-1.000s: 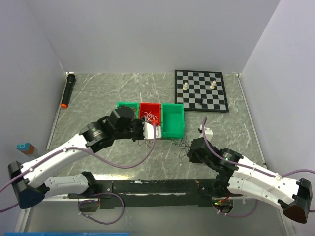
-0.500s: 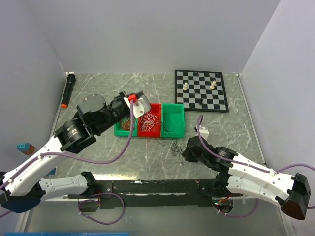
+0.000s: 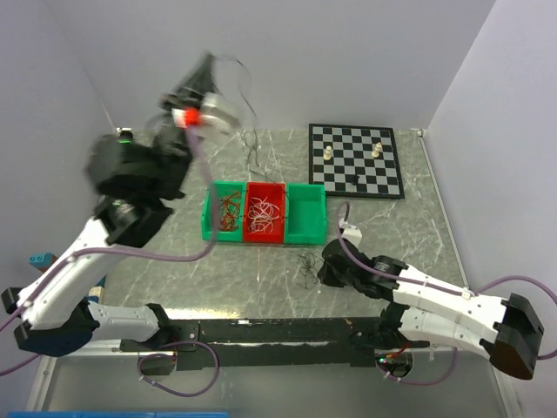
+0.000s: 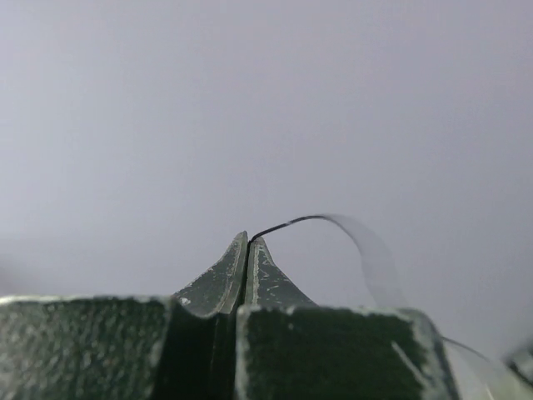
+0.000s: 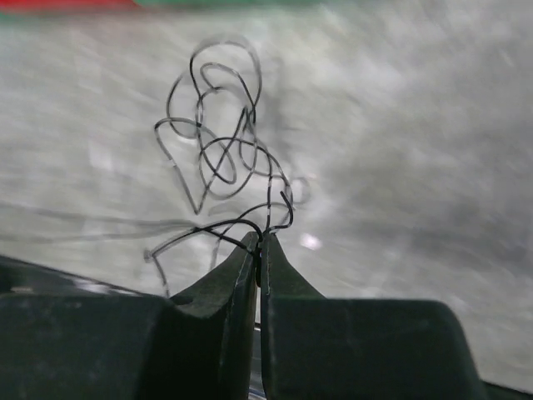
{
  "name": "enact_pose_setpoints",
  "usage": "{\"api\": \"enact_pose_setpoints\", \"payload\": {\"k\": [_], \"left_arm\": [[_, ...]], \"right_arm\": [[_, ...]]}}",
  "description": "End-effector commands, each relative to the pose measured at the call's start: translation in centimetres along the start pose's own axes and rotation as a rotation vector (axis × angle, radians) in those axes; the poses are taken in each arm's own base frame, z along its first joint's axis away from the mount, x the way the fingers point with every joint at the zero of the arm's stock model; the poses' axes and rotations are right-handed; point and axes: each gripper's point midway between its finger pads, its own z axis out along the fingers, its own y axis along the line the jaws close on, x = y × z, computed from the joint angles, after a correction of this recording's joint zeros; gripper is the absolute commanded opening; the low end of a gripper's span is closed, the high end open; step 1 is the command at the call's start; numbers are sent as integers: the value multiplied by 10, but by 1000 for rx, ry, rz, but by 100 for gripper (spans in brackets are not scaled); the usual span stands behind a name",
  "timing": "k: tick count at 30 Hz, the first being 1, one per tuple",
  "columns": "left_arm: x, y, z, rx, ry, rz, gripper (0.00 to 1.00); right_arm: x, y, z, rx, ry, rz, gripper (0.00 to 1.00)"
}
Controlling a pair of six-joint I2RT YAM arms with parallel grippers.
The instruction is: Untangle the cables
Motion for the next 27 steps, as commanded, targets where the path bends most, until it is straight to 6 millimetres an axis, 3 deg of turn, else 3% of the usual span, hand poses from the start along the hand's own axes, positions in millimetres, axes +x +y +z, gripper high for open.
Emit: {"api": "enact_pose_setpoints", "payload": {"k": [1,5,7,13,16,22,25,27], "left_arm": [[-46,103,-28,-261,-99,-90,2],[-26,52,-39,-82,-91,-90,2],[-20,40,-43,-44,-88,-93,2],[-29,60,-38,-134,-113,-68,1],[-26,50,-37,-92,-102,-79,1],[-9,3,-37,41,-84,-140,1],[10,-35,-35,124,-43,-187,1],[26,-70,-33,191,-21,-200,1]], "right_arm": [[24,-34,0,113,93,-52,8],[3,-19,-11,47,17,-65,20],[-6,-15,-16,38,-12,-73,23],[-5,-17,-17,53,-4,-77,25],[-3,-18,-16,48,0,-69,22],[-10,-13,-19,25,-30,-65,22],[-19,-11,-24,8,-76,-57,23],[-27,-9,-29,-6,-115,-45,25]]}}
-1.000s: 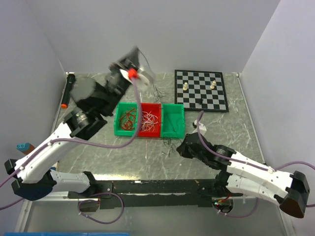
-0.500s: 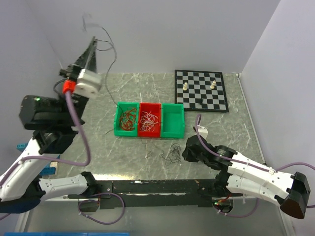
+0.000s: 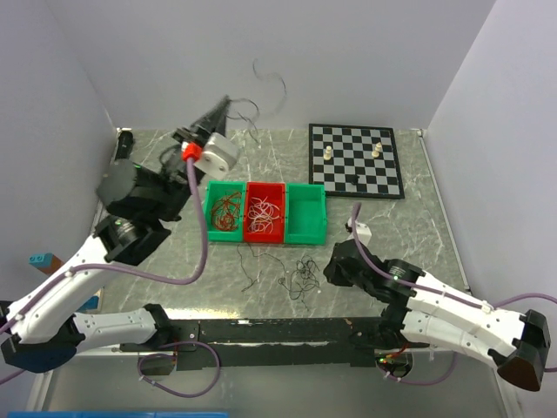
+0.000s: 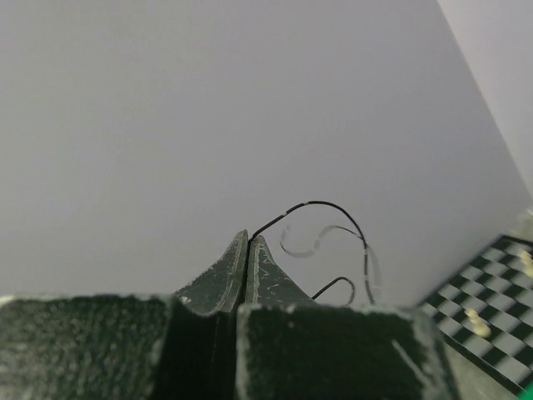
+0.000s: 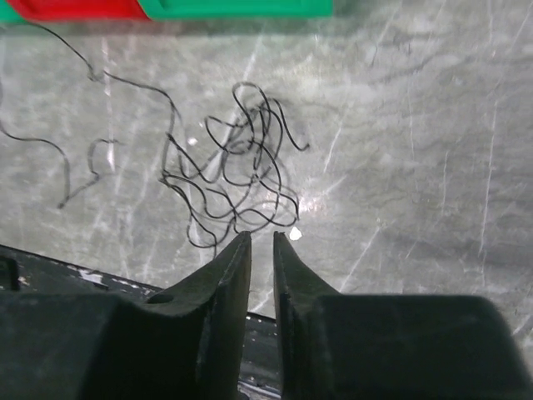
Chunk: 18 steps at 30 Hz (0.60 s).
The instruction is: Untangle the cables
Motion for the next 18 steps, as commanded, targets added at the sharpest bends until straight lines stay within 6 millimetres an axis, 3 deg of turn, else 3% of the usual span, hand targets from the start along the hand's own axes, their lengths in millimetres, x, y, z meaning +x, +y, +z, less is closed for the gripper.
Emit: {"api": "enact_pose_setpoints", "payload": {"k": [1,4,9,18], "left_arm": [[34,-63,5,140,36,-88,1],[62,-102,11,203,74,-103,1],[98,-147,24,257,118,-93,1],[137,-187,47,276,157,-80,1]], "right_arm": [[-29,7,-15,-36,-122,36,28],[-38,1,-25,-33,-170,58,29],[-51,-10,-40,-20,-238,86,31],[-55,-17,-45,-17,-272,112,33]]}}
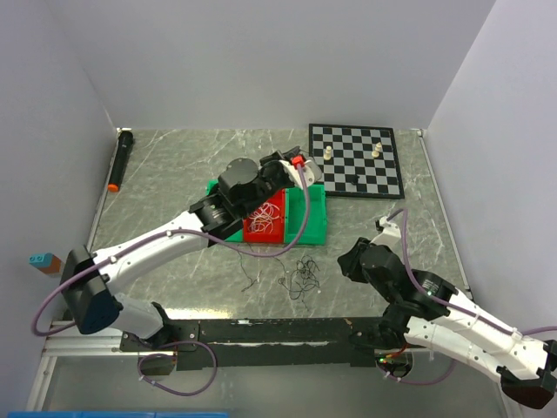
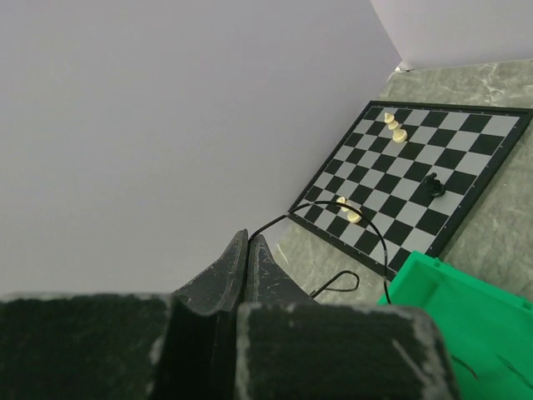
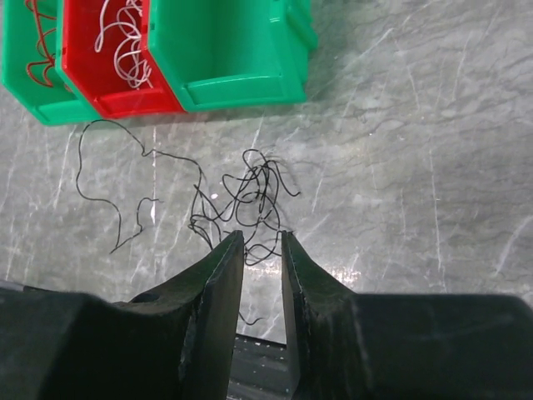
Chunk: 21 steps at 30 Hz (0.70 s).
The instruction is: Untangle the cables
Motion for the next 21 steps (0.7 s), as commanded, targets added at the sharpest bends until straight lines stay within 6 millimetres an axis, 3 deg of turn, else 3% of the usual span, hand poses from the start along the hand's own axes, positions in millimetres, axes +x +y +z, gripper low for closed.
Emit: {"api": "enact_pose_setpoints", "payload": {"k": [1,7,10,16,21], "left_arm": [[-27,22,11,-78,-107,-32,1],[-19,17,19,-80,-92,-20,1],[-23,33,19,-136,-100,-24,1],[-55,77,13,-251,-172,-43,1],[-68,97,1,-296,-217,-42,1]], "right_arm": [[-12,-1,-3,13,-37,27,33],[-7,-4,1,14,-32,40,33],[-8,-5,0,10,-33,43,34],[-7,-5,1,9,-30,45,34],[-6,-5,2,8,-26,47,34]]}}
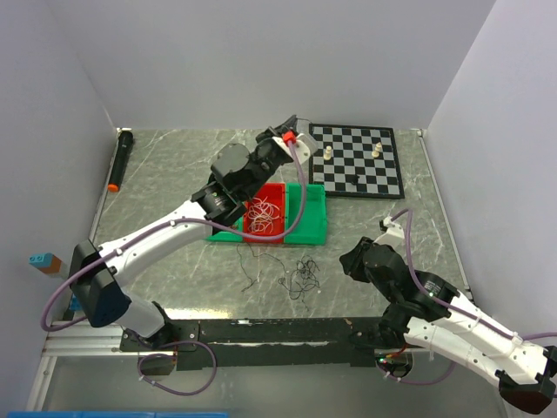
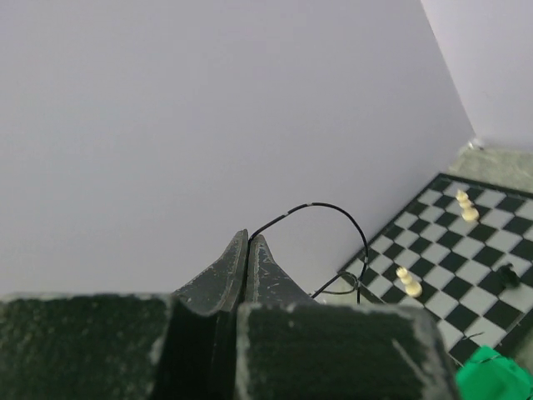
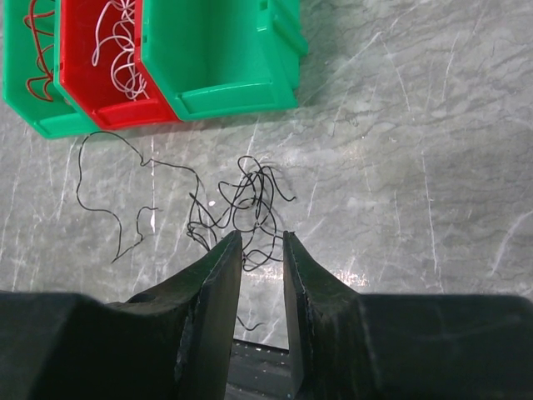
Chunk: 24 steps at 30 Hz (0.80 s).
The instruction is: Untangle the cables
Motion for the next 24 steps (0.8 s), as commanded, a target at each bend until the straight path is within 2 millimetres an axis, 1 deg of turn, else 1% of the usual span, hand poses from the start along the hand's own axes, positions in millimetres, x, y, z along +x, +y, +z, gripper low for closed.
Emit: {"api": "enact_pose_setpoints", "payload": {"k": [1,4,6,10,16,17,19,21,24], "left_arm": [[-40,43,-9,-105,-109,-18,1],[-29,36,-12,-86,-79,-11,1],[-19,27,-14,-65,-56,-12,1],[9,4,-17,-2,7,-7,1],[58,-33,-19,70,91,70,1],[63,-39,-18,80,97,78,1],[73,-45,-15,85,112,98,1],[78,-44,-10,70,112,112,1],[82,-34,-5,37,130,114,1]], "right_arm": [[-2,1,1,-4,-10,9,34],[-1,1,2,-2,-5,8,34],[-1,2,2,-3,-3,11,34],[-2,2,2,-3,-8,11,34],[-5,-2,-1,3,-18,9,34],[-7,-2,-2,2,-23,13,34],[-8,-2,-3,-1,-25,11,34],[-7,-3,-2,5,-22,10,34],[-5,-4,-1,8,-17,13,33]]}}
